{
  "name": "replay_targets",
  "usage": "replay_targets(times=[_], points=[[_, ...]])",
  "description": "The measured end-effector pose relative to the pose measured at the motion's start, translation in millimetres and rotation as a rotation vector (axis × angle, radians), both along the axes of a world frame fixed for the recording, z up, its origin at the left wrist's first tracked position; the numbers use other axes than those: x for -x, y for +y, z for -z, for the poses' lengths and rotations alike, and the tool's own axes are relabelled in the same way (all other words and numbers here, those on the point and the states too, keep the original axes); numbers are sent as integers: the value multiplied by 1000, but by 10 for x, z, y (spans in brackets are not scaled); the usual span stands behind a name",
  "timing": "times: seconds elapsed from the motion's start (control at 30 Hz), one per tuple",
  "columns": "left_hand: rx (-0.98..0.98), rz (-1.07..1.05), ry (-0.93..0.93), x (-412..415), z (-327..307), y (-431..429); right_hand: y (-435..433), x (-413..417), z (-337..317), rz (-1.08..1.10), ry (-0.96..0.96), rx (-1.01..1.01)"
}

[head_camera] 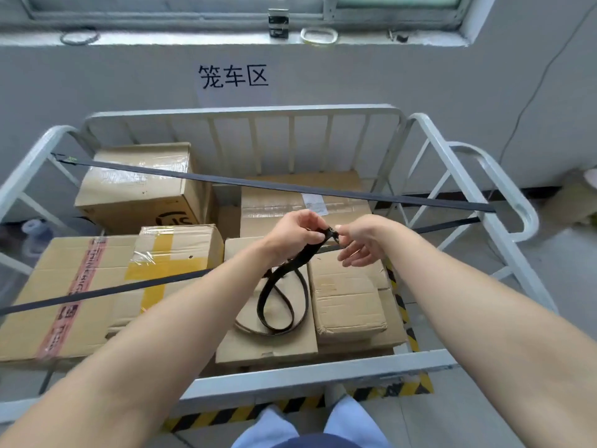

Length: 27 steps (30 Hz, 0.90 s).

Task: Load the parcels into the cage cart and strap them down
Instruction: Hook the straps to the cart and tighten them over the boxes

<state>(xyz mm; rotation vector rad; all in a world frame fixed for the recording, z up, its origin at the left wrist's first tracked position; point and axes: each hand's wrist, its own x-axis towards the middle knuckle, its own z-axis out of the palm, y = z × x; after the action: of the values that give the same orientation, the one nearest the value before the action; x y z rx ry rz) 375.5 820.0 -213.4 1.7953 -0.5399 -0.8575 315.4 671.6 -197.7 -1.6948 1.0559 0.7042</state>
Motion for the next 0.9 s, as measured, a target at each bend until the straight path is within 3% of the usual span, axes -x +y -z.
replay_targets(times=[0.2,0.37,0.53,0.7,0.9], points=[[117,72,-2,-143,-577,-128,-102,-161,-568,488,-340,-282],[111,77,-5,-283,-823,-227,-123,-242,-900,696,-616,-173],[154,69,44,-358,-1040,-514,-236,-268,-1090,685,-793,4],[160,1,15,-506,-1201,-878,-554,-227,-1259,526,-736,131],[164,-1,-65,-759,-1472,-1628,-1342,-283,-1502,560,-805,160]])
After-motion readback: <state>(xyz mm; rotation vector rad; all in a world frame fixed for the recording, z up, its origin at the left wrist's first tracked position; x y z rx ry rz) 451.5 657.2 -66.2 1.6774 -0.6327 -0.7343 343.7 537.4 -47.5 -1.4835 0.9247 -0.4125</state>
